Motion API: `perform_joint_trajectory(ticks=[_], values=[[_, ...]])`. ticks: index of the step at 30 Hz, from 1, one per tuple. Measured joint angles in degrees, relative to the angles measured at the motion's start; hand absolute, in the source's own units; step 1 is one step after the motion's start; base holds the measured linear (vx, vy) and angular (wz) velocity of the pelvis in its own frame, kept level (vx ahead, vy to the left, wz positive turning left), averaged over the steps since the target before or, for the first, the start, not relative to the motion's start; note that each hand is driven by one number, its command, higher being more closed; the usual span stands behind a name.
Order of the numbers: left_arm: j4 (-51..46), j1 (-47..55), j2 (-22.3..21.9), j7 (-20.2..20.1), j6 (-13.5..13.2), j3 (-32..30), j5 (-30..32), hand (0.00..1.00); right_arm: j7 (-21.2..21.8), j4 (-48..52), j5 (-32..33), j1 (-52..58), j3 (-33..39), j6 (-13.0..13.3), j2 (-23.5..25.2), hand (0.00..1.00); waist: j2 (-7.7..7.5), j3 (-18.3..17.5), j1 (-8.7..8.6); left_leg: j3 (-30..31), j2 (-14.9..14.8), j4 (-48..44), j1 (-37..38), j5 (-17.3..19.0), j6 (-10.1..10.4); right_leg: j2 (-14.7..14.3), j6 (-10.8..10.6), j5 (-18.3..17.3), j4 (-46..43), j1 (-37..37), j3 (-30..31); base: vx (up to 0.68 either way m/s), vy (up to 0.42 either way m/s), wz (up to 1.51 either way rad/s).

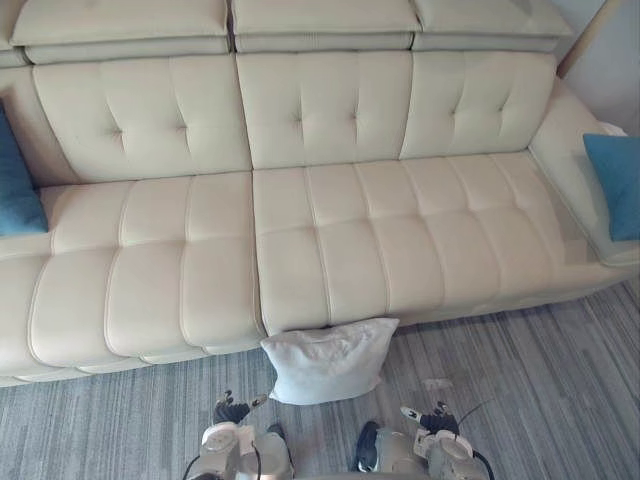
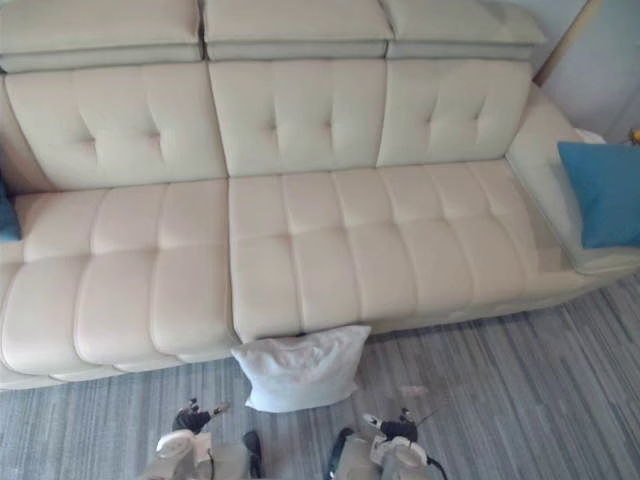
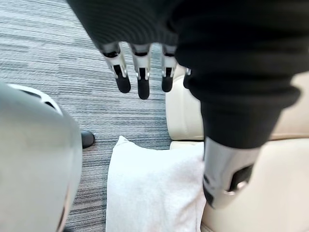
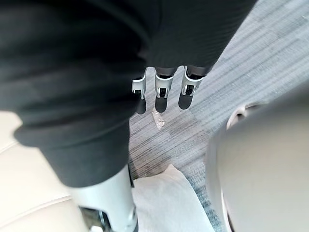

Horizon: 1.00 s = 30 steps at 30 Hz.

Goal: Pick up cushions and gather them together orderly.

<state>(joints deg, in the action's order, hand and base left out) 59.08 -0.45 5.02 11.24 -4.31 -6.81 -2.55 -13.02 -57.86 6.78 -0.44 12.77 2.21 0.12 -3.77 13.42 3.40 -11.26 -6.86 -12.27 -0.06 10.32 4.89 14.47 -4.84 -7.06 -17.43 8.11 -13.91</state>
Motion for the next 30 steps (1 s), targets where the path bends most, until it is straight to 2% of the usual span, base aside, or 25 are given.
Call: perform_joint_trajectory(ticks=[1, 2, 5, 7, 10, 12, 13, 15, 16, 17, 20, 22, 26, 28, 30], values=[[0.3, 0.0, 0.6, 0.0, 0.0, 0.0, 0.0, 0.00, 0.2, -1.4, 0.0, 0.0, 0.0, -0.1, -0.1, 0.00, -1.57, -0.7, -0.01, 1.2, 0.2, 1.0, 0.1, -0.7, 1.6, 0.5, -3.1, 1.9, 1.7, -0.2, 1.0, 0.01, -0.357, 0.28], [0.6, 0.1, 0.0, 0.0, -0.1, 0.0, 0.0, 0.00, 0.4, -2.0, -0.1, 0.2, -0.1, -0.3, -0.7, 0.00, 0.26, -1.6, 0.04, 2.6, -1.6, 2.9, 0.2, -1.9, 3.5, -1.5, -1.7, 1.5, 1.7, -0.2, -0.2, 0.02, -0.355, 0.28], [1.2, 0.0, -2.1, 0.0, -0.2, -1.3, 0.0, 0.00, 0.6, -1.7, -0.1, 0.4, 0.0, -0.3, -2.1, 0.00, 3.26, -2.1, -0.21, 4.1, -5.7, 6.2, 0.7, -4.4, 6.2, -5.2, 0.7, -0.4, 0.4, -0.2, -3.6, 0.03, -0.333, 0.24], [1.2, 0.0, -2.4, -0.1, -0.2, -1.4, 0.0, 0.00, 0.7, -1.7, -0.1, 0.9, 0.0, -0.3, -2.3, 0.00, 3.59, -2.2, -0.20, 5.1, -7.7, 5.4, 0.6, -5.3, 6.8, -6.7, 2.1, -2.5, -1.0, -1.3, -5.6, 0.03, -0.268, 0.48], [0.8, -0.2, -2.3, -0.1, -0.3, -1.4, 0.0, 0.00, 0.6, -1.7, -0.1, 1.8, -0.1, -0.2, -2.5, 0.00, 3.05, -2.0, -0.44, 3.7, -8.8, -1.2, -2.4, -7.3, 4.2, -6.8, 2.7, -3.8, 0.2, -4.6, -8.9, 0.00, -0.202, 0.62], [0.5, 0.0, -2.4, -0.1, -0.3, -0.9, 0.0, 0.00, 0.6, -1.6, -0.1, 1.9, -0.1, -0.1, -2.8, 0.00, 3.41, -2.2, -0.24, -1.5, -9.1, -3.1, -3.9, -7.8, 2.9, -7.3, 2.7, -3.5, 3.1, -6.8, -9.9, 0.03, -0.118, 0.33], [0.5, -0.1, -2.5, -0.1, -0.2, -0.7, 0.0, 0.00, 0.6, -1.6, 0.0, 1.7, -0.1, -0.1, -2.8, 0.00, 3.58, -2.1, -0.25, -1.9, -9.0, -3.1, -4.0, -7.4, 3.1, -7.3, 3.1, -3.0, 3.7, -7.2, -10.2, 0.09, -0.022, 0.20], [0.5, 0.1, -2.2, -0.1, -0.2, 0.6, 0.0, 0.00, 0.7, -1.6, 0.0, 1.3, 0.0, 0.0, -3.0, 0.00, 3.66, -2.1, -0.17, -2.5, -5.0, 0.9, -3.4, -5.1, 2.8, -7.2, 2.7, -1.3, 5.9, -7.6, -10.1, 0.10, 0.080, 0.03], [0.5, 0.1, -2.1, -0.1, -0.2, 1.1, 0.0, 0.00, 0.7, -1.7, 0.0, 1.4, 0.0, 0.0, -2.9, 0.00, 3.66, -2.1, -0.11, -2.6, -4.5, 2.4, -2.6, -5.1, 2.5, -7.3, 2.4, -1.0, 6.1, -7.6, -10.1, 0.10, 0.078, -0.07], [0.5, -0.1, -1.6, -0.2, -0.2, 1.8, 0.1, 0.00, 0.7, -1.7, 0.0, 1.3, 0.0, 0.0, -2.4, 0.00, 3.13, -1.9, -0.02, -2.8, -3.3, 5.7, -1.0, -6.1, 2.1, -7.3, 1.9, 0.0, 7.5, -7.7, -9.5, 0.09, 0.036, -0.07], [0.8, 0.0, -0.7, -0.2, 0.0, 1.7, 0.0, 0.00, 0.6, -1.6, 0.0, 1.8, 0.1, -0.1, -2.2, 0.00, 1.68, -1.5, 0.11, -3.3, -1.6, 6.0, -0.7, -6.2, 1.7, -5.9, 1.2, 1.3, 9.2, -8.2, -8.3, 0.12, 0.138, -0.07], [1.0, -0.1, -0.6, -0.2, 0.0, 1.7, 0.0, 0.00, 0.6, -1.4, 0.0, 2.3, 0.2, 0.0, -2.1, 0.00, 1.38, -1.7, 0.10, -3.3, -0.5, 5.8, -0.6, -6.2, 1.2, -4.7, 1.2, 1.3, 8.5, -8.2, -7.7, 0.08, 0.110, 0.06], [0.4, -0.1, -0.5, -0.2, 0.0, 1.6, 0.0, 0.00, 0.5, 0.1, 0.0, 1.8, 0.2, 0.0, -1.1, 0.00, 0.95, -1.2, 0.14, -3.9, -0.1, 4.6, -1.6, -6.0, 0.9, -3.4, 0.2, 0.5, 5.2, -6.1, -7.3, 0.04, 0.047, -0.01], [-0.3, -0.9, -0.3, -0.1, -0.1, 1.4, -0.4, 0.00, 0.2, 1.0, 0.1, 0.3, 0.2, 0.3, -0.7, 0.00, 0.59, 0.4, 0.19, -3.8, -0.3, 2.2, -3.5, -5.5, 0.4, -2.8, 0.0, -0.4, 3.0, -4.6, -7.4, -0.04, -0.026, 0.06], [-2.0, -3.1, -0.3, 0.4, -0.2, 1.0, -2.4, 0.00, -1.0, 1.8, 0.3, -2.4, 0.1, 0.5, -0.8, 0.00, 0.90, 2.9, 0.24, -3.0, -1.7, -4.4, -9.5, -2.9, 0.1, -2.3, 0.1, -2.3, -1.3, -0.1, -7.6, -0.11, -0.062, 0.11]])
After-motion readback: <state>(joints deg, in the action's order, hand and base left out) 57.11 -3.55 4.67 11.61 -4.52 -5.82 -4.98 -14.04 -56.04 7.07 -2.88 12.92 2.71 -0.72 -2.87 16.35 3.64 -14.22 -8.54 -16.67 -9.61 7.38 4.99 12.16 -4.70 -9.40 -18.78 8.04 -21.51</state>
